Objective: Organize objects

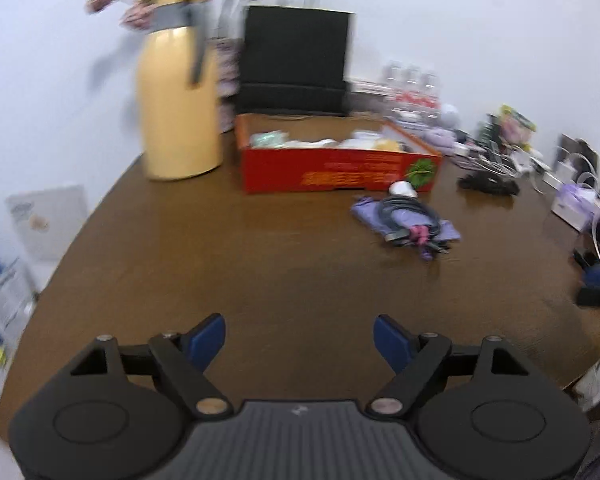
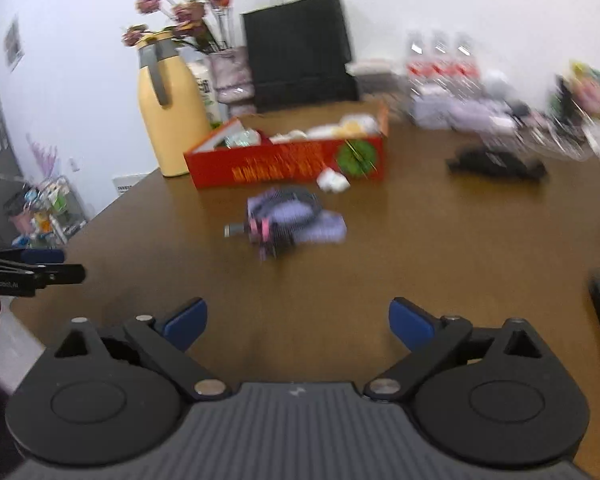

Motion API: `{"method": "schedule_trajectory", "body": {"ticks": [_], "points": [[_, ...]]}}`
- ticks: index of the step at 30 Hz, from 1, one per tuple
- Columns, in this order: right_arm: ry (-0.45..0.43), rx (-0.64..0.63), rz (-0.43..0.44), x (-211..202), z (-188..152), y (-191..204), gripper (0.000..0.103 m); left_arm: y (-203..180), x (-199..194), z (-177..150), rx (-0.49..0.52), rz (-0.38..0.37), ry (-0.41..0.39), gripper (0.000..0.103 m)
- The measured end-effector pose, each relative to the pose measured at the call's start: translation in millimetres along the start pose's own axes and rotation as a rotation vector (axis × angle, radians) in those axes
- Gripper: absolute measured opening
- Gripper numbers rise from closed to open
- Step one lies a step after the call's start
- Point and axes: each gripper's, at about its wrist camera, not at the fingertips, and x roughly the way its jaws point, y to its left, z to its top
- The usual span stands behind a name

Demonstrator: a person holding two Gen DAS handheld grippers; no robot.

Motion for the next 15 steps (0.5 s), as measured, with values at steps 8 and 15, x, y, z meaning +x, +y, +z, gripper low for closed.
{"method": "schedule_trajectory", "body": {"ticks": [8,15], "points": [[-0.095,-0.067,-0.085,7,13,10,0.095,-16,16,21,0.002,-0.027,-0.073,0.079],[-0.103,-0.152,-0.094,71,43,12,0.076,-57,71,60,0.156,-0.143,-0.112,0.078]]}}
